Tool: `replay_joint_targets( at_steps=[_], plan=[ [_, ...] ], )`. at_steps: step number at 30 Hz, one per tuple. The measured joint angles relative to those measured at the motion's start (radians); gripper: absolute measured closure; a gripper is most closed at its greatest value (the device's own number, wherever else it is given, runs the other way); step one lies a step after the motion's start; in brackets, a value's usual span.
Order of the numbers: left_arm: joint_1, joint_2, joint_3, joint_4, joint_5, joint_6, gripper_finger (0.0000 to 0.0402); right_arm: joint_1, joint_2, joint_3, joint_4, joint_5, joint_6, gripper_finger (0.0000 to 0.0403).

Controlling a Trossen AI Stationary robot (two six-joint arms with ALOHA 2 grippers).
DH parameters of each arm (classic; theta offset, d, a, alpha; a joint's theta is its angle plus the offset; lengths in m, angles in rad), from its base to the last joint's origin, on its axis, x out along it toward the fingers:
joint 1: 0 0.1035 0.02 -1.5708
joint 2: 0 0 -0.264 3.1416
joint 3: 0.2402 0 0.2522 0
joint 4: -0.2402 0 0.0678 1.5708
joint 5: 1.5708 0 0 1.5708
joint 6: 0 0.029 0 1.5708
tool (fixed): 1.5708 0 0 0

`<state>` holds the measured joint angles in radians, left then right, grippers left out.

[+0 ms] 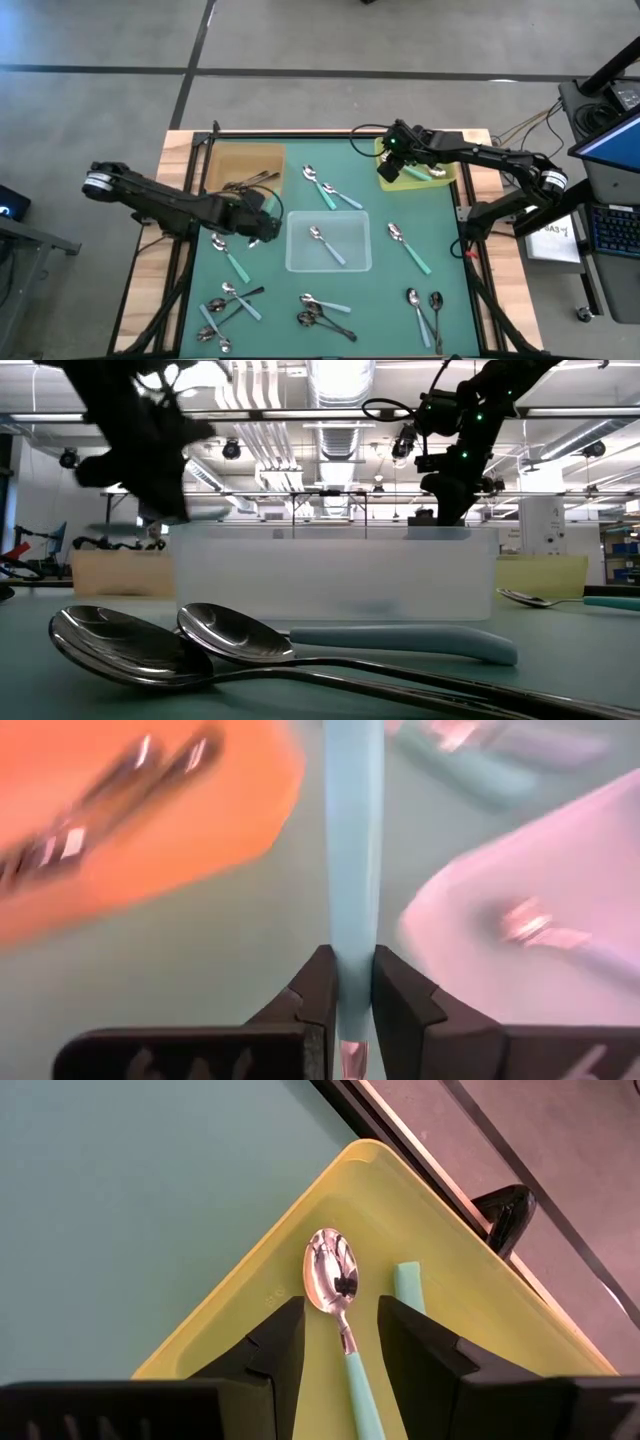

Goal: Sort silverware by color (type)
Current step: Put the light blue spoon into the yellow bin

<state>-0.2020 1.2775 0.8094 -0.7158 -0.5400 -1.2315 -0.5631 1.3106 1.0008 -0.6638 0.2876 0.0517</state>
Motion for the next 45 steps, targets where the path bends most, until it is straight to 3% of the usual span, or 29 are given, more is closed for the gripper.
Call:
replay_joint_targets(
  at_steps=[7,13,20,25,30,33,38,45],
  plan=[
    [0.000,-0.029,0.043,0.222,-0.063,0.277,0.0377,0.000,0.000,0.000,0.019,0.000,-0.019,0.0282],
    [0.000,-0.018,0.041,0.374,-0.082,0.381,0.0377,0.000,0.001,0.000,0.102,0.000,-0.044,0.0282],
    [0.019,-0.001,0.040,0.538,-0.112,0.516,0.0377,0.000,0.014,0.000,0.238,0.000,0.052,0.0282],
    [0.054,0.012,0.040,0.616,-0.133,0.611,0.0377,0.000,0.014,0.000,0.224,0.000,0.227,0.0282],
    [0.128,0.046,0.034,0.667,-0.130,0.663,0.0377,0.000,0.014,0.000,0.219,0.000,0.226,0.0282],
    [0.185,0.075,0.022,0.775,-0.068,0.724,0.0377,0.000,0.014,0.000,0.202,0.003,0.200,0.0282],
    [0.299,0.154,0.006,1.027,0.147,0.828,0.0377,0.000,0.014,0.000,0.206,-0.002,0.226,0.0282],
    [0.426,0.281,0.005,1.167,0.221,0.837,0.0377,0.000,0.015,0.000,0.270,-0.034,0.272,0.0282]
  ],
)
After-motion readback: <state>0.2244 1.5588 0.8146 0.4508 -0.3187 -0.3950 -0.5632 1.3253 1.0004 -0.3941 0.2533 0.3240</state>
